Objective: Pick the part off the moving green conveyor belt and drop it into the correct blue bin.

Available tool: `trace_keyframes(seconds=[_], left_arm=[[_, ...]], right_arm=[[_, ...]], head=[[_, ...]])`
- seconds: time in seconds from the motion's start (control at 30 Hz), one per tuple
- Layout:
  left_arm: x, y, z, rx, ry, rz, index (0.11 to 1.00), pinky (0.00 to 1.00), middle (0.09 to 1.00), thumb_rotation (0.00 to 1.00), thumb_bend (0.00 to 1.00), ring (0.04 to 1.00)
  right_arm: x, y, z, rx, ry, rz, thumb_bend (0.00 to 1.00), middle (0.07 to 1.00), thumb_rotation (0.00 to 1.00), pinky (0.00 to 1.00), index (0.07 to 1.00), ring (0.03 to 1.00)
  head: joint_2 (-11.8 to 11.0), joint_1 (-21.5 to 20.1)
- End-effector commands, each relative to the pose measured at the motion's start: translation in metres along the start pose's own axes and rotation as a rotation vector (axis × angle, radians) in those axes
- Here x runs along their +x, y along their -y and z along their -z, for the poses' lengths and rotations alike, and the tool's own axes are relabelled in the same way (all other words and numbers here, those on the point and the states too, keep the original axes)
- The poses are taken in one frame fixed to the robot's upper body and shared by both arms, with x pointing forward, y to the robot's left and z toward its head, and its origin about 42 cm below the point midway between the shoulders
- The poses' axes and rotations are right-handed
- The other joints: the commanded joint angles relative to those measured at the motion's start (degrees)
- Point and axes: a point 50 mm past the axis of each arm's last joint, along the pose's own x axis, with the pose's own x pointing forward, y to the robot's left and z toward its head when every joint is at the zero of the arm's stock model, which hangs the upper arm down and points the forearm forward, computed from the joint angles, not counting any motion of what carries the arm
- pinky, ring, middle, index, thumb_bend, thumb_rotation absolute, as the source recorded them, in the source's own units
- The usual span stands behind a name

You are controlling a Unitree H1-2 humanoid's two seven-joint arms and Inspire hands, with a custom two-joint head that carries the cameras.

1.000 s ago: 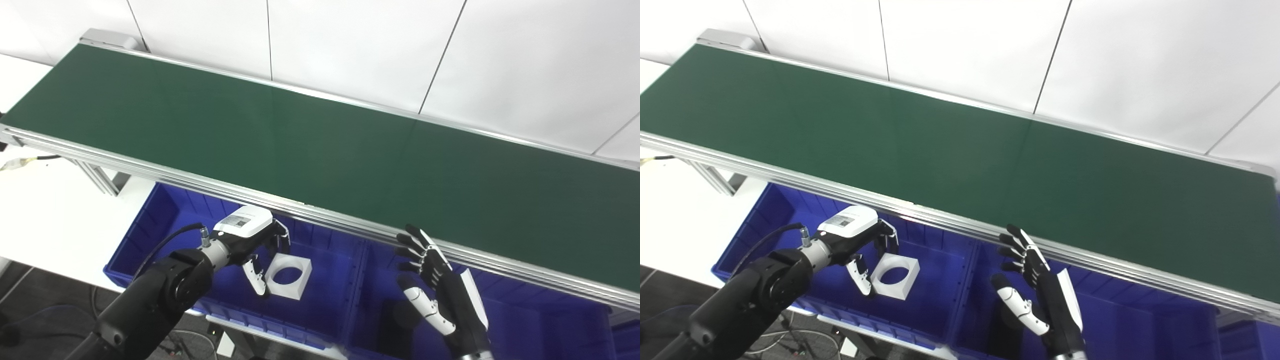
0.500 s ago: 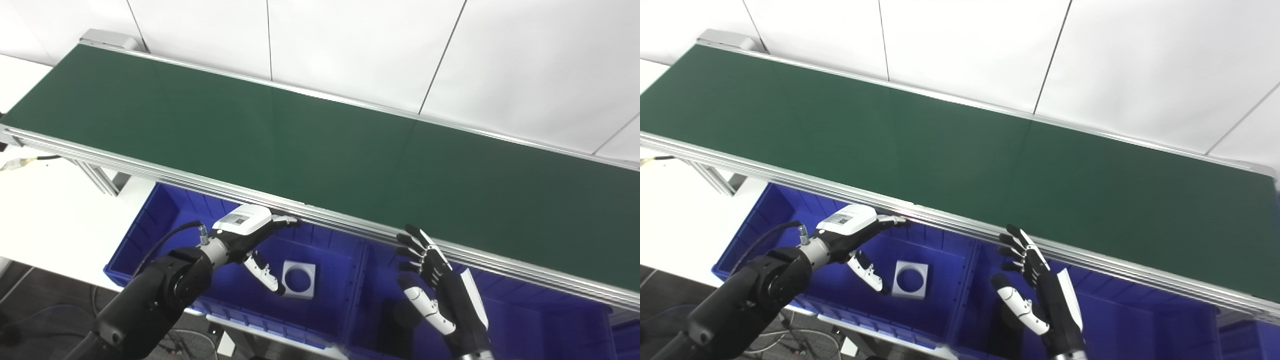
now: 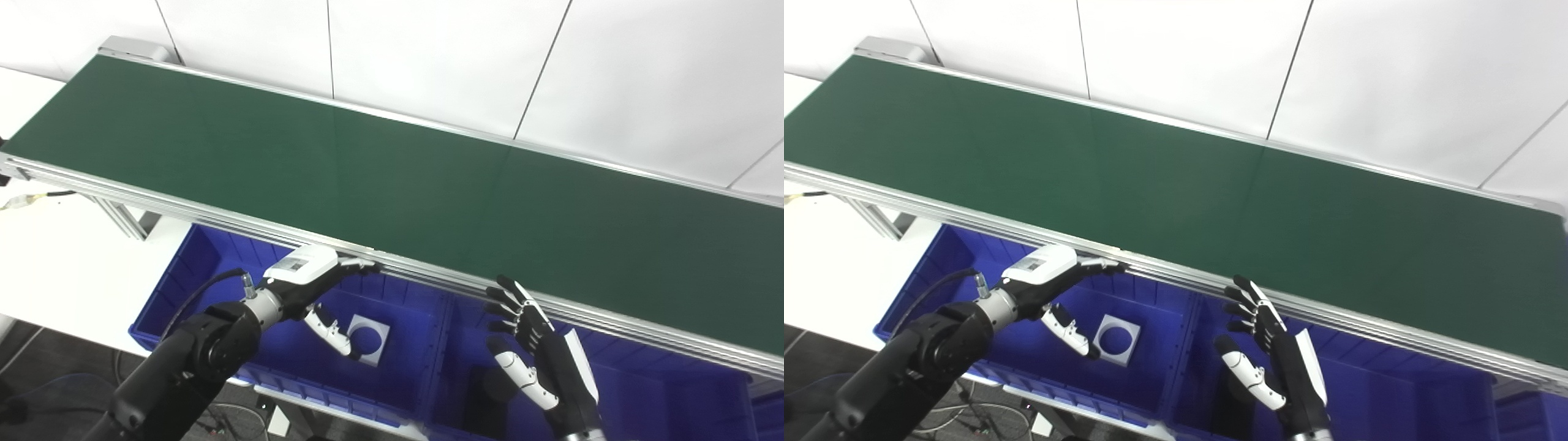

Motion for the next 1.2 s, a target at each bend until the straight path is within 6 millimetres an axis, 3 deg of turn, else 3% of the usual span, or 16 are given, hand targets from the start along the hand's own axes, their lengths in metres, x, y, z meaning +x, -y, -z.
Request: trace_keyframes(seconds=[0.0,0.23,0.37,0.57,0.7,0.83,1.0,1.17], left_arm=[[-0.004,-0.01,-0.012,-0.093,0.084,-0.053,0.841,0.8,0.839,0.42,0.95,0.825],[-0.017,-0.009,-0.033,-0.409,0.222,-0.06,0.823,0.68,0.806,0.6,0.95,0.776],[-0.02,-0.005,-0.044,-0.605,0.303,-0.06,0.818,0.71,0.803,0.63,0.97,0.777],[-0.018,0.0,-0.051,-0.716,0.35,-0.065,0.842,0.78,0.822,0.65,0.98,0.81],[-0.013,0.008,-0.049,-0.768,0.361,-0.089,0.847,0.81,0.814,0.66,0.99,0.805],[-0.006,0.021,-0.045,-0.818,0.355,-0.147,0.831,0.76,0.802,0.64,0.99,0.786],[0.002,0.046,-0.034,-0.913,0.336,-0.204,0.86,0.8,0.847,0.67,1.0,0.827],[0.005,0.072,-0.016,-0.959,0.301,-0.244,0.866,0.81,0.855,0.7,0.94,0.844]], right_arm=[[0.002,-0.002,-0.006,0.002,0.052,0.011,0.55,0.859,0.65,0.71,0.914,0.805],[0.001,-0.007,0.0,0.01,0.04,0.009,0.55,0.865,0.64,0.72,0.917,0.813],[0.001,-0.009,0.006,0.012,0.034,0.011,0.55,0.865,0.63,0.72,0.914,0.817],[0.002,-0.012,0.011,0.015,0.028,0.01,0.54,0.863,0.62,0.72,0.913,0.817],[0.002,-0.014,0.015,0.012,0.028,0.007,0.54,0.863,0.62,0.73,0.914,0.82],[0.002,-0.018,0.018,0.01,0.028,0.009,0.54,0.866,0.62,0.73,0.916,0.825],[0.001,-0.025,0.022,0.019,0.027,0.019,0.54,0.864,0.6,0.73,0.91,0.824],[0.002,-0.032,0.025,0.03,0.024,0.026,0.52,0.871,0.55,0.74,0.905,0.829]], head=[[-0.1,-0.1],[-2.8,-1.7],[-4.7,-2.4],[-6.6,-3.3],[-8.1,-4.2],[-9.3,-5.6],[-11.5,-10.1],[-13.0,-15.4]])
